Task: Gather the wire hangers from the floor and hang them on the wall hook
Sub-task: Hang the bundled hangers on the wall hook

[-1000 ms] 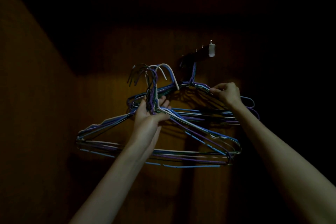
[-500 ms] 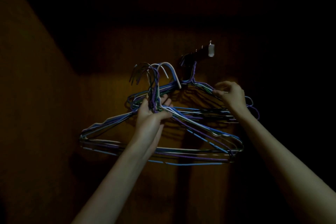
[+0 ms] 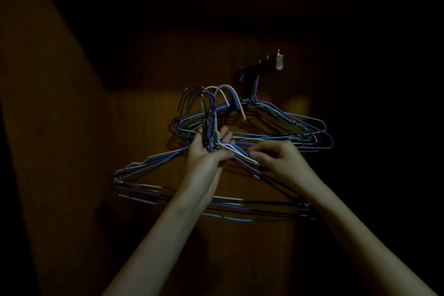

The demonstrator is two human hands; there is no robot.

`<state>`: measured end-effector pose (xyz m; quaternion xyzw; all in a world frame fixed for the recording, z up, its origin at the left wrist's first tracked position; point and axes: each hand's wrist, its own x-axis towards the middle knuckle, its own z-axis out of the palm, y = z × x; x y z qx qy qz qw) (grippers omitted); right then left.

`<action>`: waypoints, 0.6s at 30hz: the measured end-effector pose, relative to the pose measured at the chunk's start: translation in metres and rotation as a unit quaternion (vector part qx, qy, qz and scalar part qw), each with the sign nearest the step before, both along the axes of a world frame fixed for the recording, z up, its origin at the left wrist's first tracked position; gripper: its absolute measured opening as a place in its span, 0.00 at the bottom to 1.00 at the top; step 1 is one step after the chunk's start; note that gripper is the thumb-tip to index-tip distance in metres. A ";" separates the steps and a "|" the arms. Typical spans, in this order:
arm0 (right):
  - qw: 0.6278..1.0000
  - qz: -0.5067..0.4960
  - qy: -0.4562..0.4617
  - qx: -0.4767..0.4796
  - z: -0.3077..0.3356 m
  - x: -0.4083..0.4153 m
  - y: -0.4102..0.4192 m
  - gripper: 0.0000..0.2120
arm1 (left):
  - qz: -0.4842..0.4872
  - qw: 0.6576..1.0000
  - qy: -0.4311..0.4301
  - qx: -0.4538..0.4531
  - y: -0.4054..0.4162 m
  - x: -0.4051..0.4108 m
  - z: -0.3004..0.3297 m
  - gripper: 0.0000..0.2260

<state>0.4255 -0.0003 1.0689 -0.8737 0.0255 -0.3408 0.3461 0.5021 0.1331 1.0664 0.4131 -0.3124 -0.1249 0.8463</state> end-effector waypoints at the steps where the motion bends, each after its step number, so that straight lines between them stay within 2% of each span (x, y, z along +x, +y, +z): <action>1: 1.000 -0.001 -0.001 -0.003 -0.001 -0.002 0.002 0.06 | 0.002 1.000 0.000 0.000 0.002 -0.001 -0.002 0.33; 5: 1.000 -0.011 -0.011 0.013 -0.008 -0.006 0.005 0.09 | -0.010 1.000 -0.001 0.014 0.006 -0.003 -0.004 0.35; 7: 1.000 -0.016 -0.013 0.018 -0.009 -0.009 0.008 0.08 | -0.011 1.000 0.002 0.024 0.008 -0.010 -0.004 0.32; 10: 0.996 -0.012 -0.047 0.080 -0.006 -0.016 0.010 0.09 | -0.024 0.999 0.018 0.016 0.014 -0.017 -0.008 0.30; 14: 0.995 -0.037 -0.064 0.074 0.001 -0.034 0.002 0.08 | -0.038 0.999 0.006 0.008 0.020 -0.023 -0.008 0.34; 18: 0.998 -0.041 -0.028 0.038 0.003 -0.053 -0.006 0.08 | -0.032 0.999 0.023 -0.007 0.021 -0.027 -0.005 0.33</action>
